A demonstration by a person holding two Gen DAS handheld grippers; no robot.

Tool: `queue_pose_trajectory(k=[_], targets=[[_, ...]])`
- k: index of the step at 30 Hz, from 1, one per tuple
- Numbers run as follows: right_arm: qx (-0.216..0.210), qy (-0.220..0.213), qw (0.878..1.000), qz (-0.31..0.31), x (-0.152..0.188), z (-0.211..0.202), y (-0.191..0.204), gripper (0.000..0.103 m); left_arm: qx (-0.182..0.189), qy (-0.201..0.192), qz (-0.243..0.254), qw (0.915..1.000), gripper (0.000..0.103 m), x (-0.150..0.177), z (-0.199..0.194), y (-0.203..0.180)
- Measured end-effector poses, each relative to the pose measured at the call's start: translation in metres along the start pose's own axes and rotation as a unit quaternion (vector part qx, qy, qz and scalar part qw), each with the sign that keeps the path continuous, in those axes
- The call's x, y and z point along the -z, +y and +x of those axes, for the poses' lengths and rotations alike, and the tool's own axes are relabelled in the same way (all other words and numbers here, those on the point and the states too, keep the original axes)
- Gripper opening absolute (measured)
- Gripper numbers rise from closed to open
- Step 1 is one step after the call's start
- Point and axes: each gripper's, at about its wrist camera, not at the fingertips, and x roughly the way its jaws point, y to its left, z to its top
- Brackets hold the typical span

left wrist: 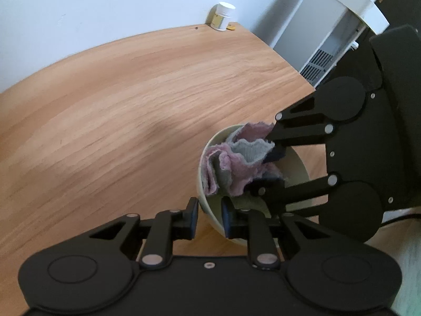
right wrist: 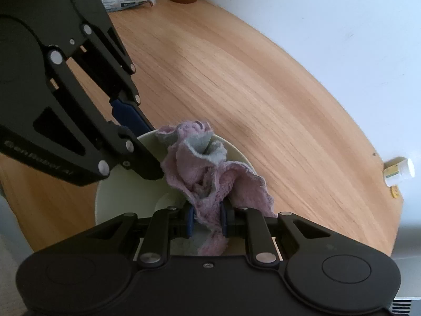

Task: Clean bowl
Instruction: 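Lower the cloth into the bowl and wipe its inside with the right gripper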

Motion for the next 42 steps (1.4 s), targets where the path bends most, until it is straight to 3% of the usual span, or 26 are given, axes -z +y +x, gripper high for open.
queue_pose_trajectory(k=[4, 11, 17, 25, 34, 36, 42], targets=[[-0.017, 0.007, 1.0, -0.005, -0.003, 0.005, 0.001, 0.021, -0.001, 0.001, -0.002, 1.0, 0.018, -0.001, 0.0, -0.001], [-0.006, 0.018, 1.0, -0.017, -0.007, -0.004, -0.002, 0.021, -0.004, -0.002, -0.025, 0.9997, 0.016, 0.0, 0.002, 0.002], [0.039, 0.022, 0.999, -0.014, -0.002, -0.03, -0.004, 0.021, -0.013, -0.019, -0.05, 0.9985, 0.017, 0.001, 0.002, 0.006], [0.082, 0.055, 0.995, -0.032, 0.0, -0.016, 0.013, 0.021, -0.017, -0.019, -0.038, 0.999, 0.02, 0.002, 0.003, 0.001], [0.028, 0.069, 0.997, 0.018, 0.008, 0.007, -0.008, 0.02, -0.01, -0.013, -0.043, 0.9989, 0.023, 0.004, 0.005, 0.001], [0.025, 0.067, 0.997, 0.022, 0.007, 0.01, 0.003, 0.02, -0.014, -0.014, -0.041, 0.9989, 0.023, 0.004, 0.005, -0.001], [-0.023, 0.072, 0.992, 0.101, 0.002, 0.007, -0.009, 0.021, -0.007, -0.013, -0.047, 0.9988, 0.022, 0.007, 0.004, 0.002]])
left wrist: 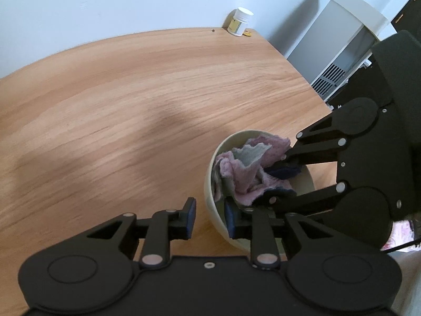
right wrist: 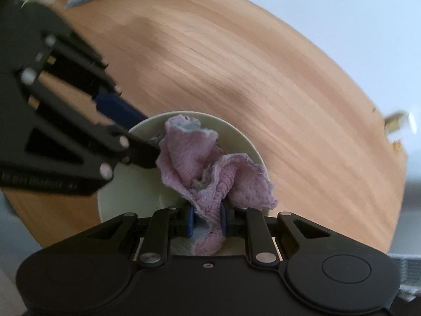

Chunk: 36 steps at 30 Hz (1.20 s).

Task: Clean bowl
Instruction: 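Lower the cloth into the bowl and wipe its inside with the right gripper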

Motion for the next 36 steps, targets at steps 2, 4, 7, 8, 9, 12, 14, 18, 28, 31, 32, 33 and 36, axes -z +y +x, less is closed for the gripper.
queue_pose_trajectory(k=[2, 4, 7, 8, 9, 12, 14, 18, 28, 31, 32, 33, 36], targets=[[-0.022, 0.002, 1.0, 0.021, 0.0, -0.001, -0.008, 0.021, 0.001, 0.001, -0.005, 1.0, 0.018, 0.0, 0.0, 0.001], [-0.046, 0.007, 0.998, 0.042, 0.0, -0.006, -0.017, 0.021, 0.001, 0.002, -0.013, 0.9999, 0.018, -0.001, 0.0, 0.002], [-0.077, 0.008, 0.995, 0.064, 0.001, -0.022, -0.029, 0.021, -0.003, 0.002, -0.027, 0.9996, 0.018, -0.002, 0.001, 0.004], [-0.09, 0.011, 0.994, 0.068, 0.002, -0.027, -0.033, 0.021, -0.004, 0.002, -0.03, 0.9995, 0.018, -0.003, 0.002, 0.004], [-0.105, 0.016, 0.992, 0.068, 0.003, -0.031, -0.036, 0.021, -0.006, 0.002, -0.032, 0.9995, 0.018, -0.003, 0.002, 0.004], [-0.135, 0.032, 0.989, 0.053, -0.001, -0.035, -0.042, 0.021, -0.013, -0.001, -0.04, 0.9991, 0.016, -0.004, 0.003, 0.002], [-0.148, 0.041, 0.988, 0.024, -0.006, -0.033, -0.039, 0.021, -0.018, -0.003, -0.049, 0.9986, 0.016, -0.004, 0.004, 0.001], [-0.175, 0.067, 0.982, -0.026, -0.016, -0.008, -0.033, 0.021, -0.031, -0.013, -0.049, 0.9982, 0.011, -0.004, 0.004, -0.005], [-0.228, 0.111, 0.962, -0.103, -0.03, 0.026, -0.016, 0.021, -0.036, -0.011, -0.078, 0.9962, 0.011, -0.002, 0.008, -0.006], [-0.199, 0.099, 0.966, -0.135, -0.028, 0.029, -0.005, 0.021, -0.04, -0.011, -0.077, 0.9961, 0.011, -0.001, 0.008, -0.009], [-0.191, 0.094, 0.967, -0.14, -0.028, 0.029, -0.003, 0.021, -0.04, -0.01, -0.076, 0.9962, 0.011, -0.002, 0.009, -0.01], [-0.186, 0.087, 0.968, -0.142, -0.026, 0.029, -0.001, 0.021, -0.042, -0.008, -0.077, 0.9961, 0.011, -0.002, 0.009, -0.01], [-0.16, 0.061, 0.973, -0.155, -0.018, 0.027, 0.006, 0.022, -0.052, -0.009, -0.078, 0.9956, 0.011, 0.0, 0.01, -0.014]])
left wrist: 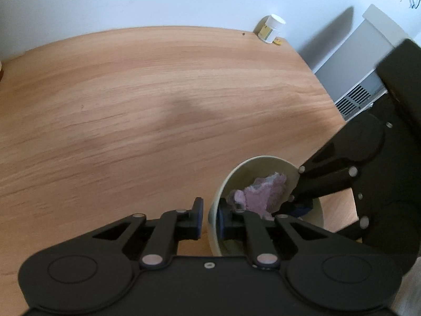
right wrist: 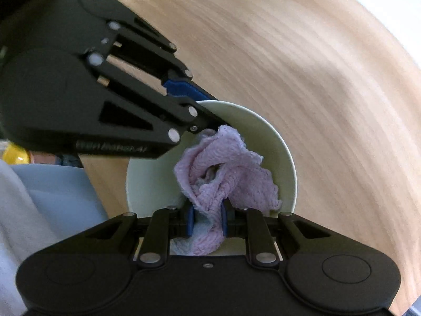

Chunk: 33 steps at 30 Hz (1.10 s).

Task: Clean bowl
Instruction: 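Lower the cloth into the bowl and wipe its inside with the right gripper, then rub the cloth around the bowl interior while the left gripper holds the rim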

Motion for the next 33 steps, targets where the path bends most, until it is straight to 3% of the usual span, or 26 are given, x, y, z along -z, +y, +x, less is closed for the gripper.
queue_pose_trajectory(k=[8, 10, 13, 16, 20, 26, 33], targets=[[0.109, -0.018, 0.993, -0.031, 0.002, 0.001, 0.025, 0.022, -0.003, 0.002, -0.036, 0.9993, 0.011, 0.002, -0.006, 0.003], [0.094, -0.035, 0.995, -0.014, 0.003, -0.009, 0.019, 0.022, 0.002, -0.013, -0.045, 0.9989, 0.013, 0.001, -0.013, 0.003], [0.027, -0.064, 0.997, 0.029, 0.004, -0.027, 0.001, 0.022, 0.034, -0.029, -0.103, 0.9937, 0.016, 0.005, -0.023, 0.017], [-0.04, -0.086, 0.993, 0.077, 0.003, -0.036, -0.02, 0.022, 0.047, -0.032, -0.158, 0.9858, 0.016, 0.014, -0.028, 0.03], [-0.093, -0.104, 0.986, 0.09, 0.003, -0.034, -0.027, 0.022, 0.055, -0.04, -0.213, 0.9747, 0.016, 0.03, -0.038, 0.038], [-0.11, -0.097, 0.987, 0.06, -0.005, -0.018, -0.024, 0.022, 0.04, -0.039, -0.242, 0.9687, 0.016, 0.044, -0.036, 0.037], [-0.126, -0.087, 0.988, 0.035, -0.008, -0.003, -0.019, 0.022, 0.017, -0.037, -0.246, 0.9683, 0.016, 0.047, -0.028, 0.033]])
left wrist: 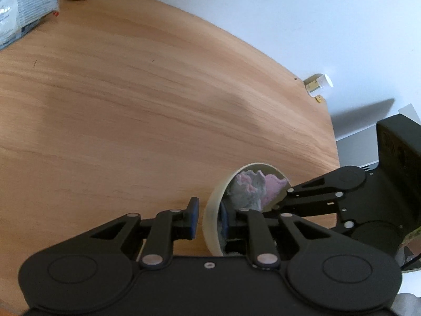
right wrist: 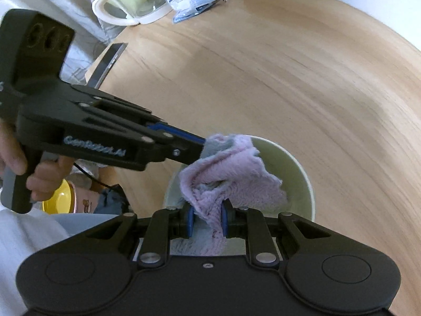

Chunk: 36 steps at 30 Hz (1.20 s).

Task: Clean bowl
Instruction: 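Rub the cloth around the bowl interior while the left gripper holds the rim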

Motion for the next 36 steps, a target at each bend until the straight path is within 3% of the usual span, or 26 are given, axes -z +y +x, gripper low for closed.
queue_pose_trajectory(k=[9, 12, 17, 19, 24, 27, 31, 36], targets=[[0.038, 0.03, 0.997, -0.067, -0.008, 0.029, 0.019, 0.022, -0.023, -0.002, -0.004, 0.9997, 0.017, 0.011, 0.0, -0.003], [0.07, 0.036, 0.992, -0.101, -0.01, 0.034, 0.029, 0.022, -0.043, 0.002, -0.013, 0.999, 0.031, 0.009, 0.001, -0.005], [0.129, 0.027, 0.983, -0.127, -0.013, 0.037, 0.04, 0.023, -0.044, -0.004, -0.025, 0.9987, 0.032, 0.011, -0.006, -0.009], [0.148, 0.022, 0.981, -0.12, -0.013, 0.034, 0.04, 0.023, -0.059, 0.001, -0.032, 0.9978, 0.037, 0.012, -0.007, -0.01], [0.175, 0.021, 0.978, -0.108, -0.014, 0.029, 0.04, 0.023, -0.062, 0.001, -0.034, 0.9975, 0.026, 0.011, -0.003, -0.018], [0.157, 0.014, 0.984, -0.077, -0.021, 0.013, 0.032, 0.023, -0.048, 0.012, -0.033, 0.9982, 0.013, 0.01, -0.003, -0.017], [0.087, 0.01, 0.995, -0.052, -0.026, -0.006, 0.025, 0.023, -0.037, 0.024, -0.057, 0.9974, 0.009, 0.008, 0.006, -0.013], [0.052, 0.02, 0.997, -0.043, -0.019, -0.013, 0.018, 0.023, -0.041, 0.032, -0.068, 0.9963, 0.009, 0.007, 0.012, -0.013]])
